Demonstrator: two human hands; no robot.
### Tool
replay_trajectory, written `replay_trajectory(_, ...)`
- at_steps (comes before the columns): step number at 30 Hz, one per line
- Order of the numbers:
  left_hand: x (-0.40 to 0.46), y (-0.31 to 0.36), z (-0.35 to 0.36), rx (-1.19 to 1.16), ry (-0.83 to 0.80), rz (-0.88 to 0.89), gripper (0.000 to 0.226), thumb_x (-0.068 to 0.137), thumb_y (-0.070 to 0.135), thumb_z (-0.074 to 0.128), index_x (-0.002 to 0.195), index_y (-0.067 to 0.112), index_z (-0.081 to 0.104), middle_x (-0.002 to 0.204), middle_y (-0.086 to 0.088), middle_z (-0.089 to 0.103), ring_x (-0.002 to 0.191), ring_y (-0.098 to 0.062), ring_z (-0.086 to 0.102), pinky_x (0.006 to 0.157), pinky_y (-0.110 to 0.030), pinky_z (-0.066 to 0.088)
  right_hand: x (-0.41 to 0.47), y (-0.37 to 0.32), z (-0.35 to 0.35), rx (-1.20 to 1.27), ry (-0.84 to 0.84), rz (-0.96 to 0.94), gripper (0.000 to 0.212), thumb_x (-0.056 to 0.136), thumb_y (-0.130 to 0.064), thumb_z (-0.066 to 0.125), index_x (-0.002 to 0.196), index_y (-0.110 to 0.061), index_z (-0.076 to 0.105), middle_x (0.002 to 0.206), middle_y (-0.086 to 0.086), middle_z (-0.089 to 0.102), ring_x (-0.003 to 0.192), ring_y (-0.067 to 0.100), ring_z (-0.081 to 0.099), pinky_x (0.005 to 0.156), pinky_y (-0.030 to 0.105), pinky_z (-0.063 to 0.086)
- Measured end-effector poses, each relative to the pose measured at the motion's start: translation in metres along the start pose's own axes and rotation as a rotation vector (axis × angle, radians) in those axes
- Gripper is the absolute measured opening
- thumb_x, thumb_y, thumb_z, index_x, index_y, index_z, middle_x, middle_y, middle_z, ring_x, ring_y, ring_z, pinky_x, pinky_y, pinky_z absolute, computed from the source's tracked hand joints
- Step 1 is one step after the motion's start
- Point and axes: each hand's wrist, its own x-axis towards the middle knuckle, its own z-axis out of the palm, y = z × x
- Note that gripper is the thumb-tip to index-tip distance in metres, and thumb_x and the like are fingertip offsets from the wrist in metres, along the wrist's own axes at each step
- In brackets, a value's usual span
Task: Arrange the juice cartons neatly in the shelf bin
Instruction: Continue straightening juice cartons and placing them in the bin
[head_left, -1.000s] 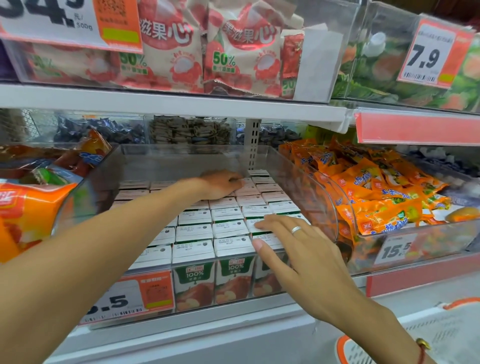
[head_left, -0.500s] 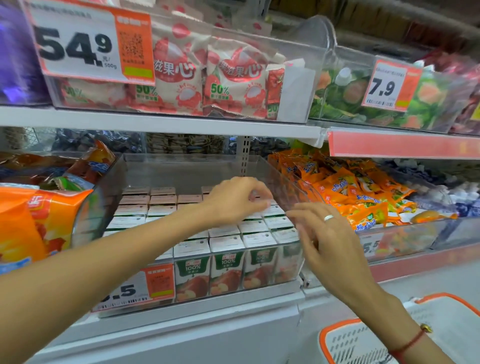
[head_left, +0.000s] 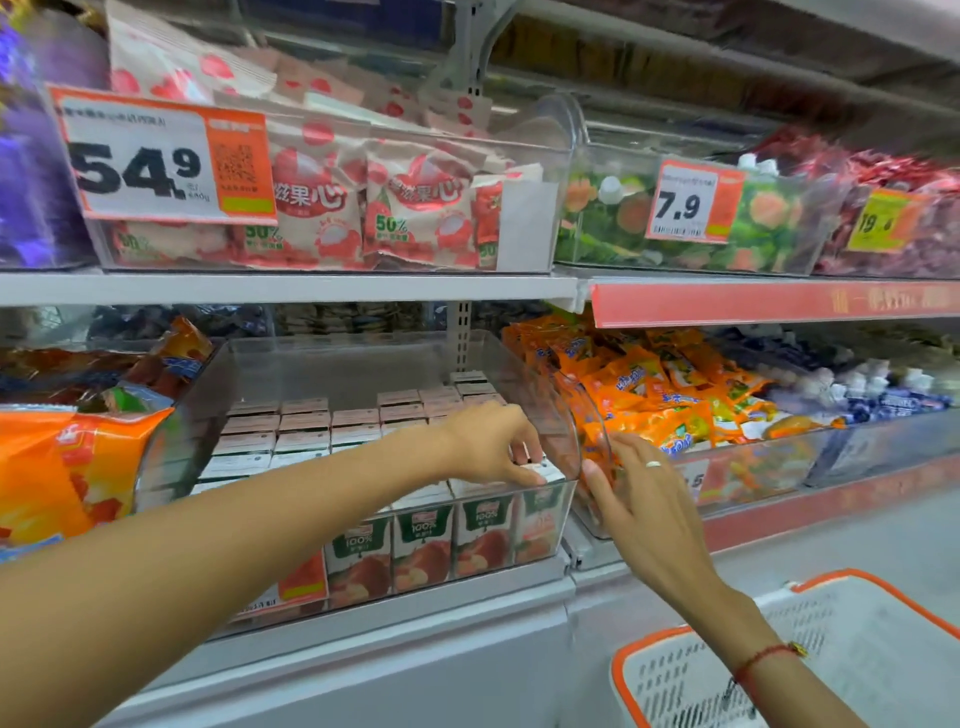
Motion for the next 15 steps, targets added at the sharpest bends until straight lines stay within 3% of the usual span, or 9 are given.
replay_trajectory(3,0.007,0.005,-0.010,0.061,-0.065,-0.011,0.034,0.084,0.039,0.073,0.104,0.011,0.071,0.102,-0.004,0.072,0.094,-0.022,0.066,0.076,-0.032,0.051,-0.001,0.004,0.005,-0.054,-0.042,0.034,0.049,0.098,-0.042,0.044,0.135,-0.012,0.051,0.141,0.001,0.048,0.132,0.020,0.041,0.109,0.043,0.036)
replay_trajectory(8,0.016,0.019,-0.019,0.230,-0.224,-0.055,0.038,0.087,0.045,0.068,0.067,0.015,0.057,0.073,-0.003,0.057,0.085,-0.032,0.058,0.072,-0.039,0.046,-0.004,0.006,0.011,-0.081,-0.051,0.034,0.054,0.098,-0.043,0.047,0.143,-0.014,0.041,0.148,-0.001,0.039,0.138,0.020,0.033,0.115,0.041,0.030)
replay_trajectory(11,0.014,0.017,-0.022,0.168,-0.240,-0.059,0.031,0.089,0.043,0.066,0.080,0.014,0.062,0.078,-0.007,0.058,0.090,-0.030,0.059,0.070,-0.033,0.042,-0.004,0.005,0.009,-0.065,-0.050,0.032,0.053,0.098,-0.042,0.046,0.142,-0.014,0.041,0.147,-0.001,0.039,0.138,0.020,0.033,0.114,0.041,0.030)
replay_trajectory(15,0.002,0.004,-0.014,-0.006,-0.088,-0.033,0.031,0.090,0.039,0.066,0.100,0.010,0.065,0.086,-0.005,0.062,0.080,-0.022,0.055,0.065,-0.034,0.043,-0.002,0.006,0.005,-0.044,-0.079,0.025,0.051,0.098,-0.038,0.050,0.142,-0.013,0.043,0.147,-0.001,0.040,0.139,0.019,0.033,0.115,0.039,0.029)
